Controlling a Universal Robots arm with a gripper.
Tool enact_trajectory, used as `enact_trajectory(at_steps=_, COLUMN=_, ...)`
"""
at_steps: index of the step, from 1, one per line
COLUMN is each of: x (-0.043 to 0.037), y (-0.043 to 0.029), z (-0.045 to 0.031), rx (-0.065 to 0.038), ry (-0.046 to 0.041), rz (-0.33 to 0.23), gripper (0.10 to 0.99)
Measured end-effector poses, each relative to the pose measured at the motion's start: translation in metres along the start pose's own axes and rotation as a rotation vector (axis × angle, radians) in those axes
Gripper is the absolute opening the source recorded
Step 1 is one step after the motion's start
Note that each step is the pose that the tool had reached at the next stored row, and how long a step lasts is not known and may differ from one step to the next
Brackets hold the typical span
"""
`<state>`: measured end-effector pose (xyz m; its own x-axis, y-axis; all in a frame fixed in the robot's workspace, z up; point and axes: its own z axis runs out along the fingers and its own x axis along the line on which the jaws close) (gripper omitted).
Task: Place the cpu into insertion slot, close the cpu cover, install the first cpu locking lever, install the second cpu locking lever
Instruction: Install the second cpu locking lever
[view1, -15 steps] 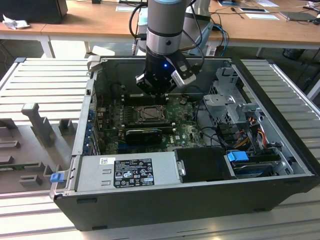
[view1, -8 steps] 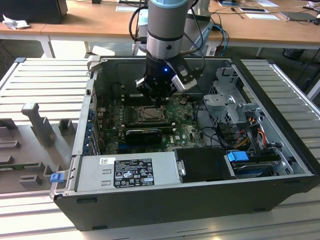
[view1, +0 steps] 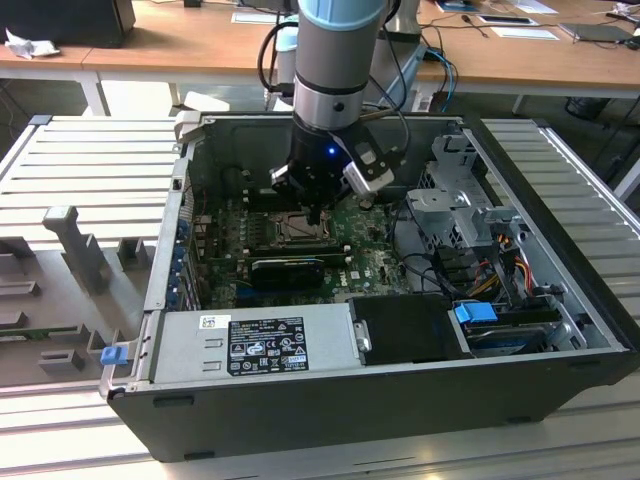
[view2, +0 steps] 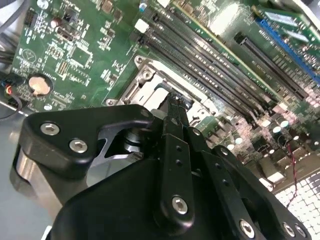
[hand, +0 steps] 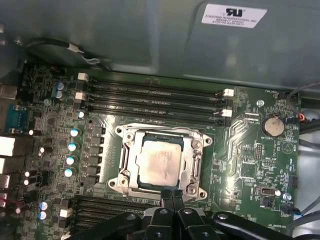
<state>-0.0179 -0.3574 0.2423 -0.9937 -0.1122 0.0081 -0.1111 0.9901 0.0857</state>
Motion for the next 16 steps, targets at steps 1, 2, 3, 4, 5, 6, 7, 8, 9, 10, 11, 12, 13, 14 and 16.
enact_trajectory(at_steps=1, x=0.0005, y=-0.0016, z=0.0002, rx=-0.002, ry=-0.0001, rz=0.000, gripper=0.106)
enact_trajectory(at_steps=2, x=0.0010, y=-0.0030, z=0.0004, rx=-0.005, ry=-0.0005, rz=0.000, gripper=0.106)
enact_trajectory(at_steps=3, x=0.0015, y=-0.0041, z=0.0006, rx=-0.008, ry=-0.0009, rz=0.000, gripper=0.106)
enact_trajectory(at_steps=4, x=0.0020, y=-0.0052, z=0.0007, rx=-0.010, ry=-0.0011, rz=0.000, gripper=0.106)
enact_trajectory(at_steps=5, x=0.0031, y=-0.0072, z=0.0008, rx=-0.012, ry=-0.0014, rz=0.000, gripper=0.106)
enact_trajectory(at_steps=6, x=0.0044, y=-0.0094, z=0.0010, rx=-0.013, ry=-0.0014, rz=0.000, gripper=0.106)
enact_trajectory(at_steps=7, x=0.0061, y=-0.0121, z=0.0012, rx=-0.013, ry=-0.0014, rz=0.000, gripper=0.106)
enact_trajectory(at_steps=8, x=0.0071, y=-0.0132, z=0.0013, rx=-0.013, ry=-0.0014, rz=0.000, gripper=0.106)
enact_trajectory(at_steps=9, x=0.0078, y=-0.0136, z=0.0014, rx=-0.013, ry=-0.0014, rz=0.000, gripper=0.106)
enact_trajectory(at_steps=10, x=0.0090, y=-0.0141, z=0.0015, rx=-0.013, ry=-0.0014, rz=0.000, gripper=0.106)
enact_trajectory(at_steps=11, x=0.0105, y=-0.0144, z=0.0016, rx=-0.013, ry=-0.0014, rz=0.000, gripper=0.106)
enact_trajectory(at_steps=12, x=0.0163, y=-0.0140, z=0.0018, rx=-0.013, ry=-0.0014, rz=-0.001, gripper=0.106)
enact_trajectory(at_steps=13, x=0.0215, y=-0.0135, z=0.0021, rx=-0.013, ry=-0.0014, rz=0.000, gripper=0.106)
enact_trajectory(at_steps=14, x=0.0250, y=-0.0132, z=0.0022, rx=-0.013, ry=-0.0014, rz=0.000, gripper=0.106)
enact_trajectory(at_steps=16, x=0.0298, y=-0.0131, z=0.0030, rx=-0.014, ry=-0.0015, rz=0.000, gripper=0.106)
